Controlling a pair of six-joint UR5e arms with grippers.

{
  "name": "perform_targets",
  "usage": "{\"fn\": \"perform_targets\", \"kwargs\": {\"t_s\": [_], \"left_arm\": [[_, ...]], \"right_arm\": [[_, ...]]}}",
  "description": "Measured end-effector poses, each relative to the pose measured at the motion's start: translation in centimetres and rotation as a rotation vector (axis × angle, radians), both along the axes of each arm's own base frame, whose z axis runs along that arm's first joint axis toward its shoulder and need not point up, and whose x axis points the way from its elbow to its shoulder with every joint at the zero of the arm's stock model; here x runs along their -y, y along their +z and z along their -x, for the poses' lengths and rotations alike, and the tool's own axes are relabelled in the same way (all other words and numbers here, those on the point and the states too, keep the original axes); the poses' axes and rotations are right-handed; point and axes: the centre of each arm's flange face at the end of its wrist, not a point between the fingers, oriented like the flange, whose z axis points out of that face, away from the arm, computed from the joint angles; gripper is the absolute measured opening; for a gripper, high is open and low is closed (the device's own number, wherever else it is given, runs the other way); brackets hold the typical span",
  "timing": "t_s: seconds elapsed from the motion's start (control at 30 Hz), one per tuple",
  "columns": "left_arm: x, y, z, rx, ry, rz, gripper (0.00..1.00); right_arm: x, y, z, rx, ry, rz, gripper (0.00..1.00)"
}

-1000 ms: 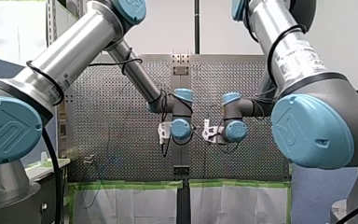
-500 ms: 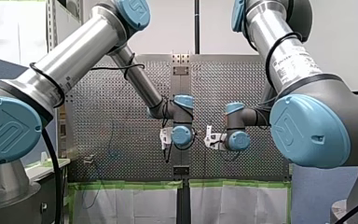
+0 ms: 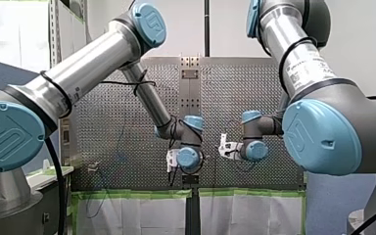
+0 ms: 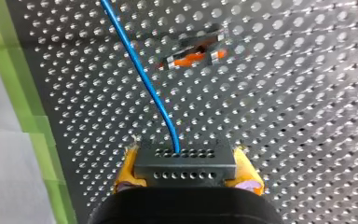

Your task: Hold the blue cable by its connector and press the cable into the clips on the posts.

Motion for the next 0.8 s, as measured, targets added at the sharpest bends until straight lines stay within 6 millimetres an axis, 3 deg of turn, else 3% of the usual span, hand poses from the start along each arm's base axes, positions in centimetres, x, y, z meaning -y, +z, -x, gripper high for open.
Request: {"fn": "perform_targets", "kwargs": {"t_s": [0.5,0.8], "left_arm": [[1.9,1.3,-1.3,0.008,-0.013,0.03,0.0],[1.8,1.4,-1.6,0.008,-0.012,0.046,0.0]], "right_arm": [[0.8,-0.9,1.3,-0.004,0.009,-0.007,0.0],[2.8,-0.6,3.1,0.017,0.028,0.036,0.0]]}}
